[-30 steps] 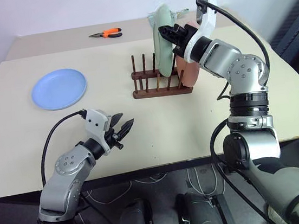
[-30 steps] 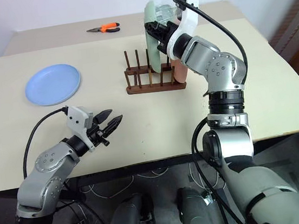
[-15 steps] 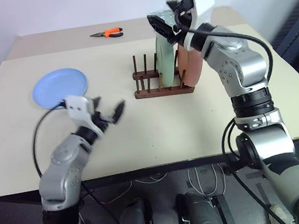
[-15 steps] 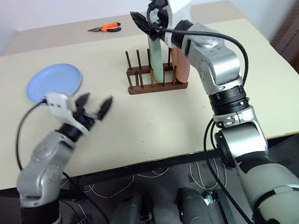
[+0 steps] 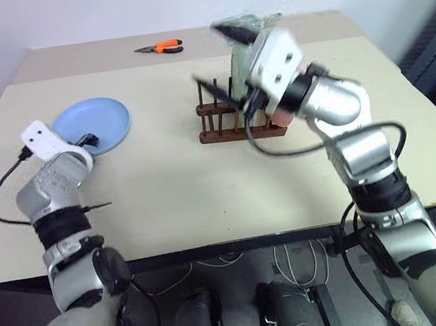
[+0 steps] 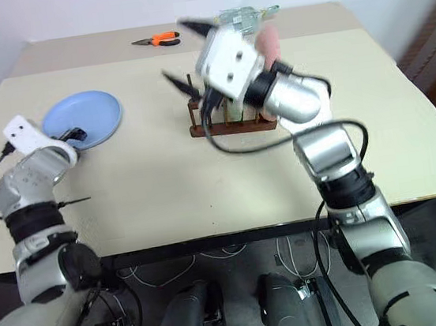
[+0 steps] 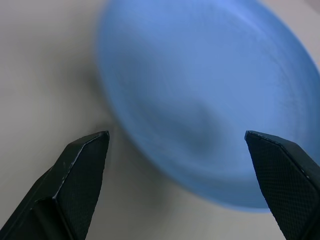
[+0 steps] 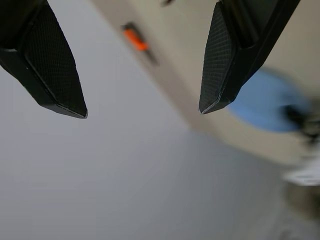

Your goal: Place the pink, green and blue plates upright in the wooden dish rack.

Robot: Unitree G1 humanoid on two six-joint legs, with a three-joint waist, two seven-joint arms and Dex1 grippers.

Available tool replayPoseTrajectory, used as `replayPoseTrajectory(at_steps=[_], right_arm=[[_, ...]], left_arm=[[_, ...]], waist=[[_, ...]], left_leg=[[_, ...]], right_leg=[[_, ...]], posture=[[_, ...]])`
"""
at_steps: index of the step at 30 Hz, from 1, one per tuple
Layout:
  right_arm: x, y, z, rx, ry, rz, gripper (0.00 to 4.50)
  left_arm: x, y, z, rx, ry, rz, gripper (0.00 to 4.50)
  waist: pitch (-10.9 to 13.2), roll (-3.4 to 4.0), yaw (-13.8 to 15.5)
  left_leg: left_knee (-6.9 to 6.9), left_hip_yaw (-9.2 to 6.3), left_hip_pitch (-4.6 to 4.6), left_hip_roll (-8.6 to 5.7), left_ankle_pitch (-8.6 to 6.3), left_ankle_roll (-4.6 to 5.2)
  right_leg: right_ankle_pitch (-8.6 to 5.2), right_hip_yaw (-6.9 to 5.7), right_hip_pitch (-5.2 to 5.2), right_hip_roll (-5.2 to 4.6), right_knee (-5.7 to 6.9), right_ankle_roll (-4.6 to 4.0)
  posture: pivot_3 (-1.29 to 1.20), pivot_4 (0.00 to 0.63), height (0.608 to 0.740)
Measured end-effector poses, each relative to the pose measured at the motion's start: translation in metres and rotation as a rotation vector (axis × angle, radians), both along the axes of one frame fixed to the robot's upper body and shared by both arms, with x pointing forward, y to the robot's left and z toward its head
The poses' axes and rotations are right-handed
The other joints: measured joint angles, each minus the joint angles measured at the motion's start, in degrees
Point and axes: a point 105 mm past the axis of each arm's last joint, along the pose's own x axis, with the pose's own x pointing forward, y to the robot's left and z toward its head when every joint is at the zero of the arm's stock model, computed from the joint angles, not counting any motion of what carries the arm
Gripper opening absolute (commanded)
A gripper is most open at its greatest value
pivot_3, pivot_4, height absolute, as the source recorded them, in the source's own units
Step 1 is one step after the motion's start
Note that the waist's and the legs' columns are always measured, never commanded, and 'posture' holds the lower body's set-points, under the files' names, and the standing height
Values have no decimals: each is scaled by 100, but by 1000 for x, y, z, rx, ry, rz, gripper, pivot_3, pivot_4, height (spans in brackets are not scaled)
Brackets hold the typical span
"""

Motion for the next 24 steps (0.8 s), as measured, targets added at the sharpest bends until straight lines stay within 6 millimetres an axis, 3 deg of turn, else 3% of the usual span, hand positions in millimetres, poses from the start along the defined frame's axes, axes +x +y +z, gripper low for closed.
replayPoseTrajectory(at_steps=[3,8,9,12,17,22,24], right_arm=[[1,-1,-15,-38,26,-16,3613],[1,-2,-18,-66,11,-36,3613],[2,-3,-19,-70,16,-39,3613],[2,-3,-21,-77,30,-40,4457],[2,-3,-22,-114,6,-46,4457],[6,12,-27,-258,-96,-26,4457],[11,16,-28,-301,-130,-27,4457]], left_arm=[[9,0,-1,-75,0,31,2610],[14,0,-4,-109,-4,79,31],[17,-1,3,-105,-40,70,31],[20,-5,24,-10,-98,23,0],[10,-11,43,144,-201,-61,0],[-23,-63,120,253,-423,-286,0],[-36,-82,133,245,-444,-349,0]], waist=[[1,0,-45],[1,-1,-73],[0,-2,-73],[0,-2,-75],[3,-6,-99],[9,-15,-76],[9,-16,-73]], left_leg=[[-1,0,1,0,2,-3],[-2,0,5,2,4,-8],[-2,0,5,2,4,-8],[-3,1,8,-2,4,-8],[-5,1,6,2,5,-11],[-2,-2,10,1,5,-11],[-1,-7,15,1,5,-11]], right_leg=[[0,0,0,0,1,0],[0,0,0,-2,2,-1],[0,0,0,-2,2,-1],[0,0,3,2,2,0],[0,3,-1,1,3,-1],[0,11,6,-5,2,-1],[0,11,13,-5,2,-1]], posture=[[0,150,740],[0,150,740],[0,150,740],[0,150,740],[0,150,740],[0,150,740],[0,150,740]])
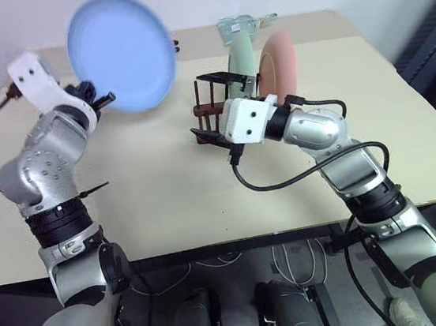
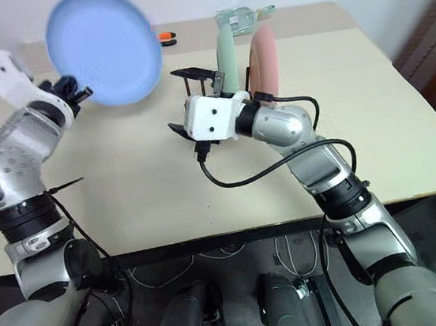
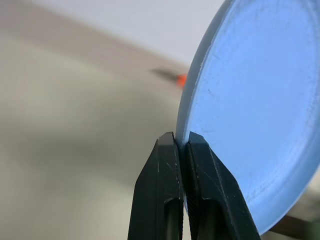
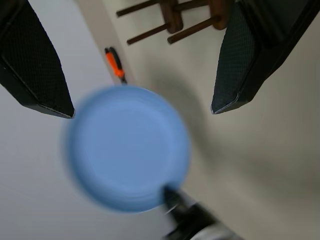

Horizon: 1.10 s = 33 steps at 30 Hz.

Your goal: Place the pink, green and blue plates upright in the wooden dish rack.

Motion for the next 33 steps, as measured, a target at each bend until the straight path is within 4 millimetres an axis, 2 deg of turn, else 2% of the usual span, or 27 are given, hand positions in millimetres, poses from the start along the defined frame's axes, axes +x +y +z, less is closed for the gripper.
replayPoseTrajectory(at_steps=[4,9,12,19,22,23,25,27,29,31,32,33], right_arm=[[9,9,-11,-67,-38,3,4457],[24,10,-16,-129,-112,-36,4457],[32,8,-21,-155,-132,-59,3625],[38,4,-28,-170,-138,-85,63],[35,7,-29,-190,-170,-69,0],[34,8,-27,-187,-187,-64,0],[34,9,-23,-185,-218,-61,0],[31,11,-18,-185,-252,-47,0],[28,14,-12,-180,-290,-30,0],[23,15,-6,-169,-319,-6,0],[20,16,0,-140,-316,9,0],[16,16,10,-77,-291,28,0]], left_arm=[[-17,-31,-1,-20,82,-95,0],[-32,-48,2,-41,111,-154,0],[-36,-51,3,-51,107,-160,0],[-38,-52,1,-73,102,-172,0],[-39,-53,7,-129,68,-184,931],[-39,-51,11,-161,48,-180,1394],[-38,-42,22,-224,-9,-147,2376],[-34,-21,36,-288,-69,-59,3357],[-32,29,49,-363,-132,155,3357],[-46,89,49,-332,-183,390,3357],[-54,113,40,-201,-168,496,3357],[-57,128,24,-38,-115,559,3357]], waist=[[1,-2,-7],[2,-3,-7],[2,-3,-8],[3,-2,-6],[4,-2,-2],[5,-3,-3],[5,-3,-5],[6,-3,-18],[7,-1,-61],[7,1,-136],[7,3,-178],[8,5,-181]], left_leg=[[0,-2,1,0,1,0],[0,-2,1,1,3,-3],[0,-2,2,1,3,-5],[-1,-3,2,1,3,-6],[0,-4,1,1,4,-7],[0,-5,1,1,4,-7],[-1,-5,2,1,5,-8],[-3,-5,2,2,6,-11],[-13,0,10,3,10,-18],[-28,5,17,3,13,-24],[-35,8,21,3,13,-26],[-44,12,24,1,15,-27]], right_leg=[[0,0,2,4,0,0],[0,0,3,8,-1,0],[0,0,3,9,-2,0],[0,0,4,9,-2,0],[0,0,4,12,-2,0],[0,0,5,11,-5,0],[0,0,5,12,-5,-1],[0,0,4,14,-5,-2],[0,6,0,18,-1,-3],[-2,9,-4,20,2,-5],[-2,9,-6,21,5,-6],[-2,11,-7,27,15,-6]], posture=[[0,150,740],[0,150,740],[0,150,740],[0,150,740],[0,150,740],[0,150,740],[0,150,740],[0,150,740],[0,150,740],[0,150,740],[0,150,740],[0,150,740]])
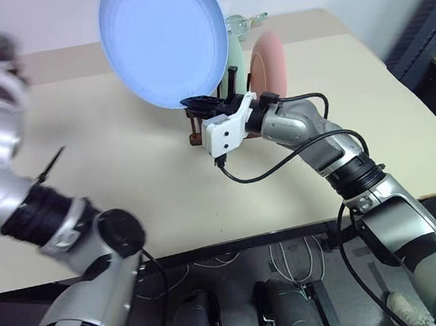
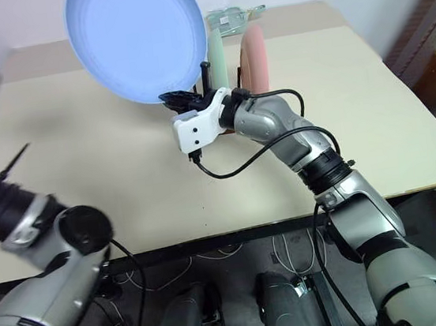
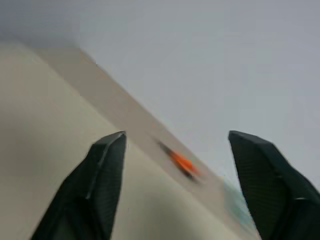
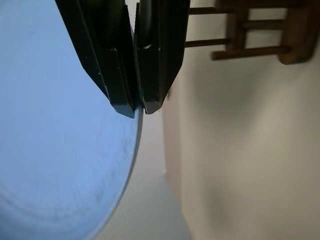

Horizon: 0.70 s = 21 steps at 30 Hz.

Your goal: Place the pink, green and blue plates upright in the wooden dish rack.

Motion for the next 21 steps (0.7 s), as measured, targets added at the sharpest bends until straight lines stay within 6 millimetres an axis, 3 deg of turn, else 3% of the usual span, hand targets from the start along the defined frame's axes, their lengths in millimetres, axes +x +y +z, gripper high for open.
replayPoseTrajectory(at_steps=[2,3,4,7,11,13,16,21], right_arm=[[-8,0,24,152,79,57,0],[-19,4,44,295,167,137,0],[-25,6,51,338,196,179,0],[-42,12,73,567,555,363,0],[-35,-5,79,812,997,455,0],[-28,-10,74,871,1138,443,0],[-17,-9,67,923,1313,414,0],[7,-15,64,1007,1447,349,0]], left_arm=[[7,2,-36,179,166,-2,3357],[17,-13,-68,275,265,-91,3357],[23,-24,-82,299,300,-147,3357],[26,-72,-127,465,355,-410,3357],[11,-120,-165,577,370,-694,3357],[5,-139,-173,595,358,-799,3357],[-4,-156,-170,604,299,-909,3357],[-14,-168,-168,606,266,-1005,3357]], waist=[[-1,-3,37],[-1,-4,79],[-1,-7,131],[-9,-20,186],[-9,-19,159],[-5,-12,141],[-1,-2,99],[-1,2,57]], left_leg=[[10,-7,-5,1,0,0],[19,-12,-9,0,0,0],[27,-15,-13,1,-3,-3],[29,-23,-20,1,-14,-13],[17,-20,-23,1,-16,-14],[11,-17,-29,1,-15,-14],[7,-11,-30,2,-13,-11],[6,-7,-31,2,-6,7]], right_leg=[[0,-5,7,0,-4,0],[0,-5,12,-4,-6,-1],[1,-6,11,-7,-11,-1],[4,-6,7,-25,-15,-7],[9,-6,-15,-38,-13,-16],[9,-6,-27,-39,-11,-22],[9,-5,-34,-40,-7,-27],[9,-6,-33,-40,-8,-26]], posture=[[0,150,740],[0,150,740],[0,150,740],[0,150,740],[0,150,740],[0,150,740],[0,150,740],[0,150,740]])
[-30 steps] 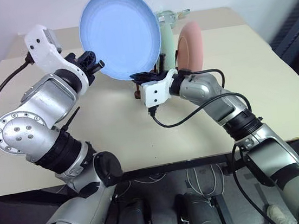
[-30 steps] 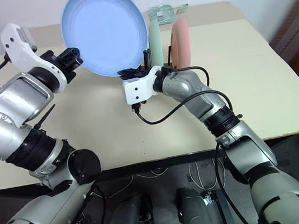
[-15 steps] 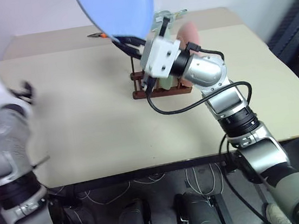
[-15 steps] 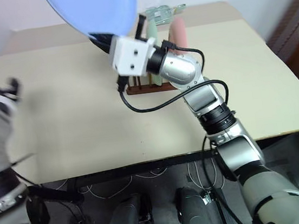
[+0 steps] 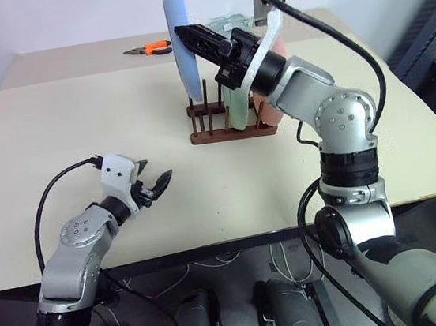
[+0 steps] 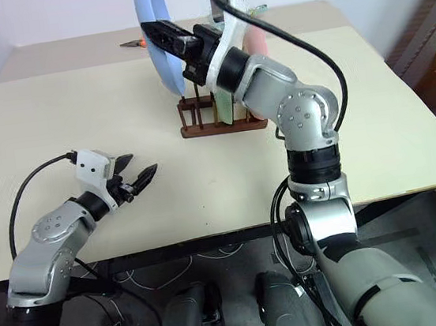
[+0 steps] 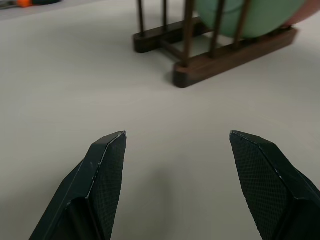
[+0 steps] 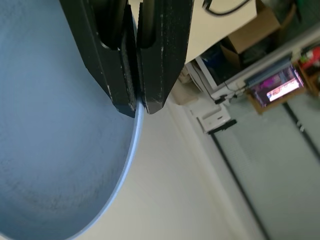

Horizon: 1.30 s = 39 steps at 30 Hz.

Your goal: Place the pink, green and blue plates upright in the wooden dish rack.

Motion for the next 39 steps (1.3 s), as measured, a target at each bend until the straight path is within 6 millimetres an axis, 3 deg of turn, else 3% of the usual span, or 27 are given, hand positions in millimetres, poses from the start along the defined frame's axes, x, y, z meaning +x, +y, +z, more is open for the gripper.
replayPoseTrajectory(at_steps=[13,16,21,26,29,32,35,38,39], right_arm=[[42,-6,-32,30,318,-17,0],[47,-4,-33,18,328,-25,811],[55,-3,-27,-123,146,-120,3212],[42,-15,-12,-290,-162,-179,3212],[22,-38,-9,-403,-342,-208,3212],[-12,-70,-24,-507,-471,-174,3212],[-45,-118,-53,-562,-402,-128,3212],[-56,-178,-90,-634,-214,-237,3212],[-58,-190,-99,-652,-177,-261,3212]], left_arm=[[-3,-1,-3,-1,16,-5,3357],[-3,-1,-3,-1,18,-1,3419],[-4,-3,-2,-7,12,-1,3419],[-8,-5,0,-11,3,0,3419],[-11,-4,-2,-10,11,10,3419],[-13,4,-6,14,25,32,3419],[-13,17,-8,64,21,59,3419],[-15,41,-18,111,55,103,3419],[-15,44,-21,119,64,109,3419]], waist=[[1,1,-13],[1,1,-14],[1,2,-13],[2,2,10],[1,1,82],[1,0,164],[2,2,203],[4,10,230],[3,17,217]], left_leg=[[4,6,-4,2,-1,9],[5,6,-4,3,-1,10],[7,7,-6,3,-3,13],[11,6,-10,3,-4,14],[13,5,-10,4,-6,16],[16,3,-10,4,-11,21],[18,2,-8,4,-14,26],[18,3,1,4,-20,29],[18,4,2,5,-23,33]], right_leg=[[0,0,1,7,1,2],[0,0,1,8,0,3],[-1,0,1,10,0,4],[-1,0,1,9,-2,5],[-1,-1,3,8,-5,6],[-3,-4,10,4,-14,9],[-2,-8,17,-1,-18,10],[-2,-9,22,-6,-20,8],[-2,-9,19,-11,-20,8]], posture=[[0,150,740],[0,150,740],[0,150,740],[0,150,740],[0,150,740],[0,150,740],[0,150,740],[0,150,740],[0,150,740]])
